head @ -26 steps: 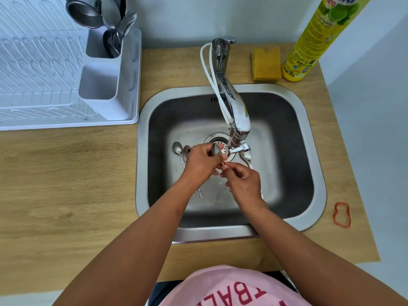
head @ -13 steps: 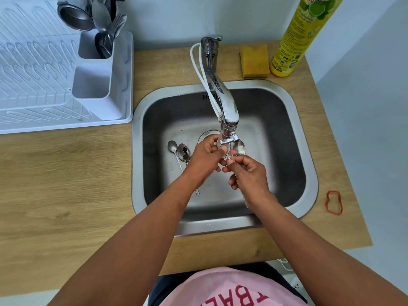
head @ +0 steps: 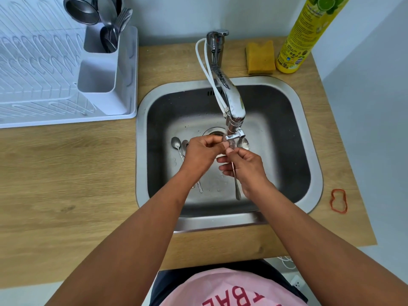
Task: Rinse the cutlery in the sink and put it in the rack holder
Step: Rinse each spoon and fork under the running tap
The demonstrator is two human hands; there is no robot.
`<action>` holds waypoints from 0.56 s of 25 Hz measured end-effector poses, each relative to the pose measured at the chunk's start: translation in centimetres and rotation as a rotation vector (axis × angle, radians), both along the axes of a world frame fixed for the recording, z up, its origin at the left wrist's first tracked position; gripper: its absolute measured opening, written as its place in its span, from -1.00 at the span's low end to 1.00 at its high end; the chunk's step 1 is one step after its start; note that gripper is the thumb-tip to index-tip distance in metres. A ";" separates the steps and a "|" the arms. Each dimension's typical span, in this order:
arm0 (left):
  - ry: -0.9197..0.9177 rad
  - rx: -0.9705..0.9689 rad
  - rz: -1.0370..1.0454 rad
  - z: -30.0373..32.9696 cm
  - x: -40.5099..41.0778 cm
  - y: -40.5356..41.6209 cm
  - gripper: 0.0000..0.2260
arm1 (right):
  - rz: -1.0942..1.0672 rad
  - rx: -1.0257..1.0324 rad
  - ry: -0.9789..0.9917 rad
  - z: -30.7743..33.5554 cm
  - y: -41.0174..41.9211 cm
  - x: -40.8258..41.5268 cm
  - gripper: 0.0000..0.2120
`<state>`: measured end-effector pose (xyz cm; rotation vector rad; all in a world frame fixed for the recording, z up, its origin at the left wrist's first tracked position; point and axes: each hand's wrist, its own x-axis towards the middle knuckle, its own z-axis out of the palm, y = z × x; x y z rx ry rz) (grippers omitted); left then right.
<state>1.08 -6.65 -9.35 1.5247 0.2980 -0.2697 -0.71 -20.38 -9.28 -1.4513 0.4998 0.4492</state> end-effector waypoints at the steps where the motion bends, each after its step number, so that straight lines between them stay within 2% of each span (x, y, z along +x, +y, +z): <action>1: -0.019 0.010 0.017 0.1 0.1 0.2 -0.86 | 0.014 0.015 -0.001 0.0 0.3 0.1 -0.82; 3: -0.019 0.023 0.031 0.1 0.1 0.7 -0.87 | 0.037 0.009 -0.017 -0.1 0.8 0.4 -0.86; 5: 0.006 0.003 0.060 0.0 0.1 1.2 -0.88 | 0.062 -0.093 -0.068 -0.2 1.0 0.9 -0.87; 7: 0.020 -0.001 0.114 -0.1 -0.1 1.8 -0.90 | 0.118 -0.253 -0.139 -0.3 0.9 1.6 -0.80; 9: 0.037 0.017 0.141 -0.4 -0.1 2.5 -0.95 | 0.178 -0.323 -0.160 -0.4 0.8 2.1 -0.69; 12: 0.116 0.124 0.125 -1.7 -0.1 3.1 -0.92 | 0.208 -0.380 -0.144 -0.8 -0.1 2.9 -0.76; 14: 0.227 0.260 0.119 -3.0 -0.2 3.4 -0.88 | 0.270 -0.524 -0.164 -1.4 -1.7 3.9 -0.79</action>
